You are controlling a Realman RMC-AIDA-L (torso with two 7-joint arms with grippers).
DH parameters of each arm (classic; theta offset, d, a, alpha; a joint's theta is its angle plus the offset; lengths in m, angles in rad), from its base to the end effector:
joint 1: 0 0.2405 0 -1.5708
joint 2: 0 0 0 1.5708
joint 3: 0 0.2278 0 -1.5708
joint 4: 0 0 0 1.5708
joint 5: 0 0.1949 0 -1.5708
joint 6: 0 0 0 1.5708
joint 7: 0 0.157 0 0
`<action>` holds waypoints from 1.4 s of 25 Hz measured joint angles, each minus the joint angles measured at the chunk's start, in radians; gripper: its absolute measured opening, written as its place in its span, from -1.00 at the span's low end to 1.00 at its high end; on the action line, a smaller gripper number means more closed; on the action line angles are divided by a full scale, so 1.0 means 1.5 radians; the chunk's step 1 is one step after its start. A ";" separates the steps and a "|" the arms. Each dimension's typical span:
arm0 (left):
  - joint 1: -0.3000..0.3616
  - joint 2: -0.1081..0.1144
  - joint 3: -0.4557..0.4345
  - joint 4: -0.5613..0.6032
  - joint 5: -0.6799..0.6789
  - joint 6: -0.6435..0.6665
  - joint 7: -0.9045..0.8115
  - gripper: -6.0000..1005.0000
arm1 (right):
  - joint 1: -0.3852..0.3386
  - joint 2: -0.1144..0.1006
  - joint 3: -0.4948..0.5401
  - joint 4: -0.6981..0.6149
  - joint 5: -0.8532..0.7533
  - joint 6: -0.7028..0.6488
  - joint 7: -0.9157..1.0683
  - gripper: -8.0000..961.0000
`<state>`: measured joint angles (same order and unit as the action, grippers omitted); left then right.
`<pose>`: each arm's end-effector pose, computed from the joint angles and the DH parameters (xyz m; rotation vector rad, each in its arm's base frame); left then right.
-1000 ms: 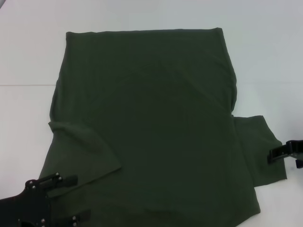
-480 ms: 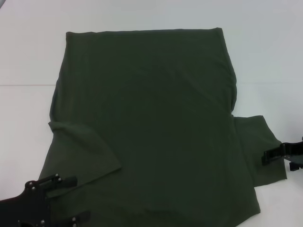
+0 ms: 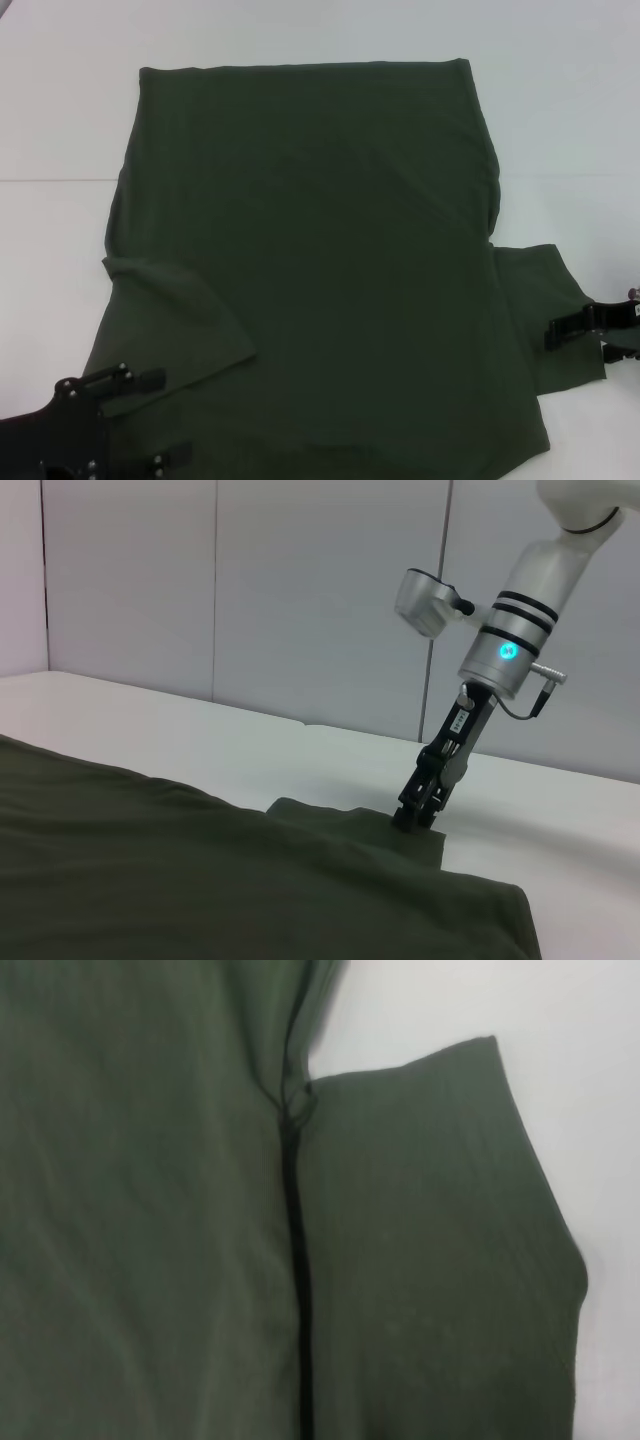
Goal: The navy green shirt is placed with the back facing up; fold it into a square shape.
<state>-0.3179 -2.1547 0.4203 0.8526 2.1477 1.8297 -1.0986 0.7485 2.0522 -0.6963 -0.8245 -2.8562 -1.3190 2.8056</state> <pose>-0.2689 0.2374 0.0284 -2.6583 -0.4113 -0.6980 0.2762 0.3651 0.0370 -1.8620 1.8166 -0.1451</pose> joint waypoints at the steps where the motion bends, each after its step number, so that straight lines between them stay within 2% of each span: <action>1: -0.001 0.000 0.000 0.000 0.000 0.000 0.000 0.71 | 0.001 -0.001 0.000 0.003 0.000 0.002 0.000 0.90; 16: -0.007 0.001 0.002 0.000 0.001 -0.005 -0.004 0.71 | 0.010 -0.003 -0.001 0.015 0.012 0.008 -0.003 0.90; 25: -0.008 0.001 0.002 -0.001 0.001 -0.005 -0.006 0.71 | 0.008 -0.013 -0.008 0.030 0.028 0.010 -0.009 0.90; 35: -0.012 0.000 0.002 -0.001 0.001 -0.005 -0.007 0.71 | 0.008 -0.013 -0.008 0.031 0.028 0.010 -0.009 0.90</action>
<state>-0.3358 -2.1550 0.4234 0.8513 2.1492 1.8223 -1.1090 0.7602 2.0329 -0.7088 -0.7786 -2.8148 -1.3033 2.7918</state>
